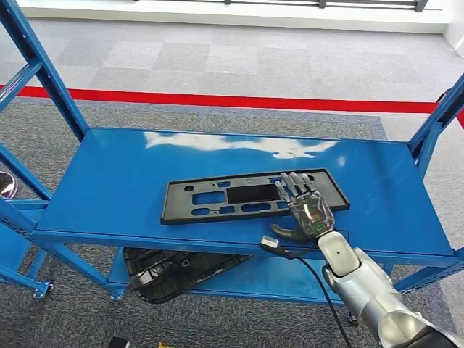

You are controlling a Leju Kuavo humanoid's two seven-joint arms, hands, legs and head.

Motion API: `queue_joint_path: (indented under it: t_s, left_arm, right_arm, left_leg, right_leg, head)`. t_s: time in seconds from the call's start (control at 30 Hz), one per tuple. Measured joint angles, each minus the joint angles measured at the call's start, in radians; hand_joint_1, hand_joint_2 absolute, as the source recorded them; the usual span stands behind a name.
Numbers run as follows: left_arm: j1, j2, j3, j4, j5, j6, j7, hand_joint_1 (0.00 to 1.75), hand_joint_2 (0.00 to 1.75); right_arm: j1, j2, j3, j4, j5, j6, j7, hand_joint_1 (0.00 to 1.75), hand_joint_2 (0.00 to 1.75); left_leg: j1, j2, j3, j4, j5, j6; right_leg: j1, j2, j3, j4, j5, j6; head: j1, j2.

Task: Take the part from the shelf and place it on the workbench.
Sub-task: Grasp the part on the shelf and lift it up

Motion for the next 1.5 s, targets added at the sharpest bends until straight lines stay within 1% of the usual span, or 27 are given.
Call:
queue_joint_path:
  t_s: [0.37, 0.63, 0.73, 0.93, 1.03, 1.13, 1.3, 1.5]
  left_arm:
    - [0.000, 0.000, 0.002, 0.000, -0.007, 0.023, 0.010, 0.00, 0.00]
    - [0.000, 0.000, 0.005, 0.000, -0.007, 0.031, 0.016, 0.00, 0.00]
    - [0.000, 0.000, 0.009, 0.000, -0.007, 0.034, 0.015, 0.00, 0.00]
    - [0.000, 0.000, 0.014, 0.000, -0.011, 0.041, 0.013, 0.00, 0.00]
    - [0.000, 0.000, 0.016, 0.000, -0.013, 0.050, 0.010, 0.00, 0.00]
    - [0.000, 0.000, 0.017, 0.000, -0.016, 0.053, 0.005, 0.00, 0.00]
    - [0.000, 0.000, 0.018, 0.000, -0.016, 0.054, 0.000, 0.00, 0.00]
    - [0.000, 0.000, 0.019, 0.000, -0.018, 0.052, -0.004, 0.00, 0.00]
  right_arm:
    - [0.033, 0.006, -0.021, -0.043, 0.003, 0.019, -0.012, 0.00, 0.00]
    - [0.037, 0.006, -0.025, -0.057, 0.019, 0.004, 0.014, 0.00, 0.00]
    - [0.040, 0.005, -0.023, -0.069, 0.020, -0.014, 0.054, 0.00, 0.00]
    - [0.043, -0.019, 0.036, -0.124, 0.020, -0.024, 0.199, 0.00, 0.00]
    - [0.045, -0.035, 0.071, -0.153, 0.021, -0.024, 0.236, 0.00, 0.00]
    - [0.047, -0.048, 0.097, -0.175, 0.021, -0.024, 0.251, 0.00, 0.00]
    - [0.048, -0.058, 0.115, -0.190, 0.021, -0.024, 0.248, 0.00, 0.00]
    - [0.048, -0.059, 0.110, -0.173, 0.021, -0.022, 0.167, 0.00, 0.00]
  left_leg:
    - [0.000, 0.000, -0.001, 0.000, 0.000, 0.000]
    - [0.000, 0.000, -0.002, 0.000, 0.000, 0.000]
    - [0.000, 0.000, -0.002, 0.000, 0.000, 0.000]
    - [0.000, 0.000, -0.002, 0.000, 0.000, 0.000]
    - [0.000, 0.000, -0.002, 0.000, 0.000, 0.000]
    - [0.000, 0.000, -0.002, 0.000, 0.000, 0.000]
    - [0.000, 0.000, -0.002, 0.000, 0.000, 0.000]
    - [0.000, 0.000, -0.002, 0.000, 0.000, 0.000]
  right_leg:
    - [0.000, 0.000, -0.002, 0.000, 0.000, 0.000]
    - [0.000, 0.000, -0.002, 0.000, 0.000, 0.000]
    - [0.000, 0.000, -0.002, 0.000, 0.000, 0.000]
    - [0.000, 0.000, -0.002, 0.000, 0.000, 0.000]
    - [0.000, 0.000, -0.002, 0.000, 0.000, 0.000]
    - [0.000, 0.000, -0.002, 0.000, 0.000, 0.000]
    - [0.000, 0.000, -0.003, 0.000, 0.000, 0.000]
    - [0.000, 0.000, -0.002, 0.000, 0.000, 0.000]
  head:
    - [0.000, 0.000]
    - [0.000, 0.000]
    - [0.000, 0.000]
    - [0.000, 0.000]
    - [0.000, 0.000]
    - [0.000, 0.000]
    - [0.000, 0.000]
    - [0.000, 0.000]
